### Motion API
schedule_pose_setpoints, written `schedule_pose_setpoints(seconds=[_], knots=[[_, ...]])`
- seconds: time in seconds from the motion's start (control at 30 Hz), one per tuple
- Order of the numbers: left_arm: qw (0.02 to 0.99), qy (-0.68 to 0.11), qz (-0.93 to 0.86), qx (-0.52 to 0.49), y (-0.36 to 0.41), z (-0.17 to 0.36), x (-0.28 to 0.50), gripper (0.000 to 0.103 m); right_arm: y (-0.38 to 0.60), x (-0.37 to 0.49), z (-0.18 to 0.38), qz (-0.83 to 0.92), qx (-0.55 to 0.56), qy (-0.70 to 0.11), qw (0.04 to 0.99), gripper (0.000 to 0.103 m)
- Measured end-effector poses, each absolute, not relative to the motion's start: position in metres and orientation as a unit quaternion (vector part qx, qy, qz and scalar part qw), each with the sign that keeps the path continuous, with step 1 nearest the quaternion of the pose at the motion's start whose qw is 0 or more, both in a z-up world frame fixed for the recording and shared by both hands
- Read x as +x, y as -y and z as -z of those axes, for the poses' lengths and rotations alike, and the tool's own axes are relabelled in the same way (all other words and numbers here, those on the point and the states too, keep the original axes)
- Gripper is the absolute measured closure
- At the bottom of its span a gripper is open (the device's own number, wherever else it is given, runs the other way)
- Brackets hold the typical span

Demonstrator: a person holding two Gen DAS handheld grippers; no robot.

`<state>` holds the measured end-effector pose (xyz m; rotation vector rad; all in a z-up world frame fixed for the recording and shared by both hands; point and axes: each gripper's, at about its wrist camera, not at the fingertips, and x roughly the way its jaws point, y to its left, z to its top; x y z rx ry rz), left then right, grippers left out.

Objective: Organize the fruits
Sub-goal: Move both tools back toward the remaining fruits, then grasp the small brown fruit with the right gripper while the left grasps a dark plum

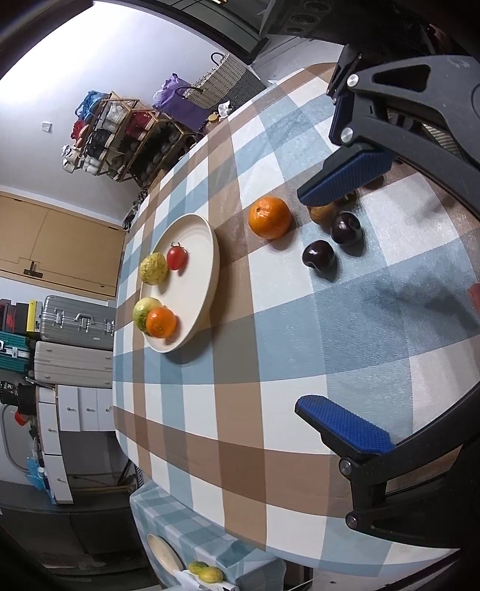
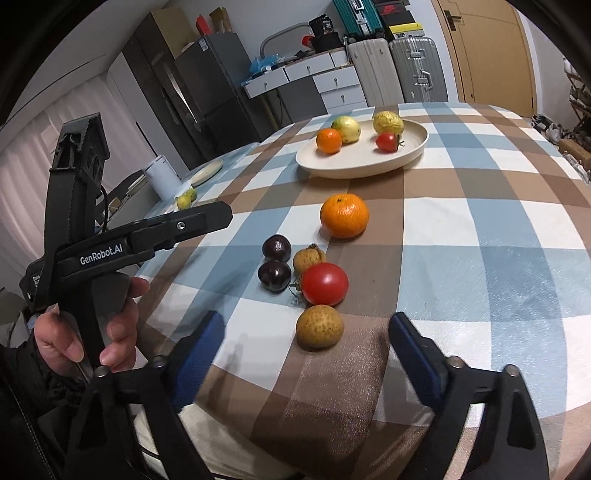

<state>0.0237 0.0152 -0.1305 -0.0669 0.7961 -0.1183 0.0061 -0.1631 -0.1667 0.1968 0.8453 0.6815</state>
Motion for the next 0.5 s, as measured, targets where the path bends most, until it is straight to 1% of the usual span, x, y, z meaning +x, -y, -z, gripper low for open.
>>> schedule_pose_setpoints(seconds=[0.03,0.1,0.17,0.2,0.27,0.37,0.4,0.43,0.5], knots=[[0.919,-0.388,0.057,-0.032,-0.0154,0.1314,0.0234,0.001,0.1624,0.0067,0.1681,-0.323,0.093,-0.403,0.851,0.021],[0.919,-0.390,0.057,-0.033,-0.0161,0.1330,0.0239,0.001,0.1614,0.0079,0.1703,-0.323,0.093,-0.405,0.850,0.026],[0.917,-0.393,0.059,-0.034,-0.0167,0.1349,0.0251,0.001,0.1612,0.0091,0.1721,-0.324,0.095,-0.408,0.848,0.034],[0.917,-0.393,0.059,-0.034,-0.0167,0.1351,0.0241,0.001,0.1611,0.0095,0.1723,-0.324,0.096,-0.408,0.848,0.036],[0.916,-0.394,0.060,-0.033,-0.0165,0.1357,0.0243,0.001,0.1603,0.0093,0.1715,-0.324,0.093,-0.405,0.850,0.044],[0.917,-0.394,0.057,-0.033,-0.0168,0.1361,0.0250,0.001,0.1582,0.0087,0.1713,-0.325,0.085,-0.404,0.851,0.065],[0.917,-0.394,0.057,-0.034,-0.0174,0.1361,0.0250,0.001,0.1577,0.0092,0.1722,-0.324,0.084,-0.406,0.850,0.068],[0.917,-0.394,0.056,-0.036,-0.0181,0.1362,0.0253,0.001,0.1575,0.0100,0.1736,-0.323,0.084,-0.408,0.849,0.074],[0.916,-0.397,0.055,-0.038,-0.0200,0.1367,0.0270,0.001,0.1588,0.0109,0.1747,-0.327,0.090,-0.409,0.847,0.074]])
